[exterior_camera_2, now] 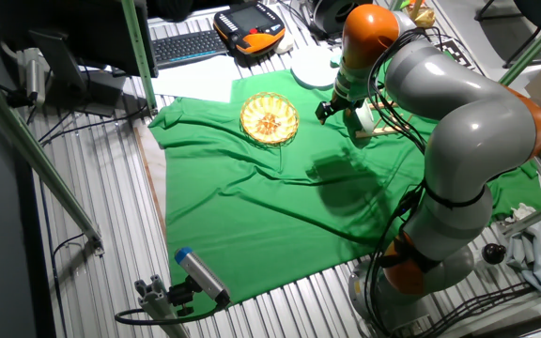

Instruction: Take the dish off the dish rack

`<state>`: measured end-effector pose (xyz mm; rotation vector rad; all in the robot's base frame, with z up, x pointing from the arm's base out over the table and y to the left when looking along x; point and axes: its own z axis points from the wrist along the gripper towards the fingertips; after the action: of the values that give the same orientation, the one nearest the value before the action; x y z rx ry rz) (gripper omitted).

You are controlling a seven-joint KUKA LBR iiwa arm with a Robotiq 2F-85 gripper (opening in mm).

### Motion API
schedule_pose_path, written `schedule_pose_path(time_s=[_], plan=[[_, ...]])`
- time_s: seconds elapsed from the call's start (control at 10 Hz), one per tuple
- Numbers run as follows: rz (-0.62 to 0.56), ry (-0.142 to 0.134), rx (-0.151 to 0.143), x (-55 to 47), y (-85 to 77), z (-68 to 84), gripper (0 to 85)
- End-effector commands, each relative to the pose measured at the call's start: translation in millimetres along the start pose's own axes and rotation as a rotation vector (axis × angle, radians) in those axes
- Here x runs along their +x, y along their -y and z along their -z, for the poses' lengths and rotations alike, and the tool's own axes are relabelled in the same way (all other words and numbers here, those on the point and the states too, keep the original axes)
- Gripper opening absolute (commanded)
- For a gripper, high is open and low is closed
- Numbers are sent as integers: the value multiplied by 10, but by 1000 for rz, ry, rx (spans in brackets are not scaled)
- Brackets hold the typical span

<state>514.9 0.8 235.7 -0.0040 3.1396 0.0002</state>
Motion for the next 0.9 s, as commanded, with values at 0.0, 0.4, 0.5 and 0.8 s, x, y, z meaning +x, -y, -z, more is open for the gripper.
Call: schedule_pose_path(time_s=[0.0, 0.4, 0.5, 0.8], plan=[[147, -269, 146, 0, 0, 2, 0], [147, -268, 146, 0, 1, 3, 0], [149, -268, 146, 0, 1, 3, 0], [142, -261, 146, 6, 2, 3, 0]])
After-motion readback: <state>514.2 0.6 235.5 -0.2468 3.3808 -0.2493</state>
